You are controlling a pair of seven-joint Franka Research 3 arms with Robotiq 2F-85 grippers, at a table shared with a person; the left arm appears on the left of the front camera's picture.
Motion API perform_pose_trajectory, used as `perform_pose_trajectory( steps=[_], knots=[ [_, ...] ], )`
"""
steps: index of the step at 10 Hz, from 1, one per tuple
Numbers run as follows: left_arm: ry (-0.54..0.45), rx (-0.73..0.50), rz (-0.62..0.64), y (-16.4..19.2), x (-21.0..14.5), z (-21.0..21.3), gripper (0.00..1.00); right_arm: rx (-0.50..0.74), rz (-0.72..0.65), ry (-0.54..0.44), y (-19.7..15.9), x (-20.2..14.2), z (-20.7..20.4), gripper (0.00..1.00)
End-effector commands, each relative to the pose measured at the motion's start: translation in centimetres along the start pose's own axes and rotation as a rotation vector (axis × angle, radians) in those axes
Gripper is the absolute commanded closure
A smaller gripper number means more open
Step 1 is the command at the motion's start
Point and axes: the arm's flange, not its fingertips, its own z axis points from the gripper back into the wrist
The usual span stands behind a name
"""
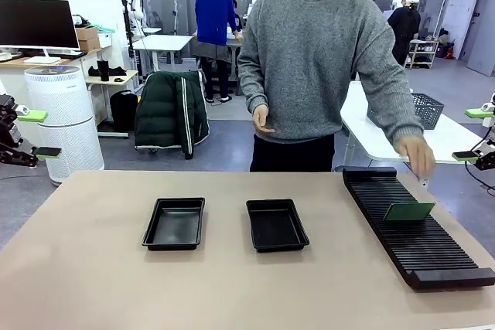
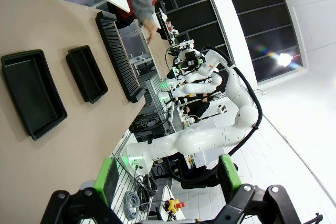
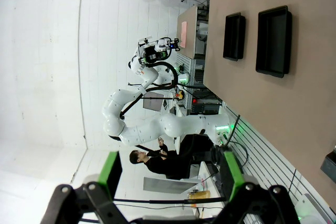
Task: Inspect and transfer BCBs to ESD trays.
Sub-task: Pick up the Blank PCB from the PCB Rack and place it in the left ESD tray.
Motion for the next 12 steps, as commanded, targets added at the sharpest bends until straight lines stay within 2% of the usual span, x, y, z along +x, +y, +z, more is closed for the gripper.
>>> perform_pose_trajectory(
  steps=[1, 5, 7, 9, 12],
  knots=[
    [-0.002, -0.007, 0.002, 0.0, -0.2, -0.1, 0.00, 0.001, 0.005, 0.001, 0.2, -0.1, 0.0, 0.00],
    [-0.002, -0.007, 0.002, 0.0, -0.2, -0.1, 0.00, 0.000, 0.000, 0.000, 0.0, 0.0, 0.0, 0.00],
    [-0.002, -0.007, 0.002, 0.0, -0.2, -0.1, 0.00, -0.175, 0.095, 0.039, 3.1, 0.4, 0.0, 0.00],
    [-0.002, -0.007, 0.002, 0.0, -0.2, -0.1, 0.00, -0.327, 0.207, 0.033, 5.8, 1.4, -0.1, 0.00],
    [-0.002, -0.007, 0.002, 0.0, -0.2, -0.1, 0.00, -0.606, 0.492, 0.200, 8.2, 2.4, -0.6, 0.00]
  ],
)
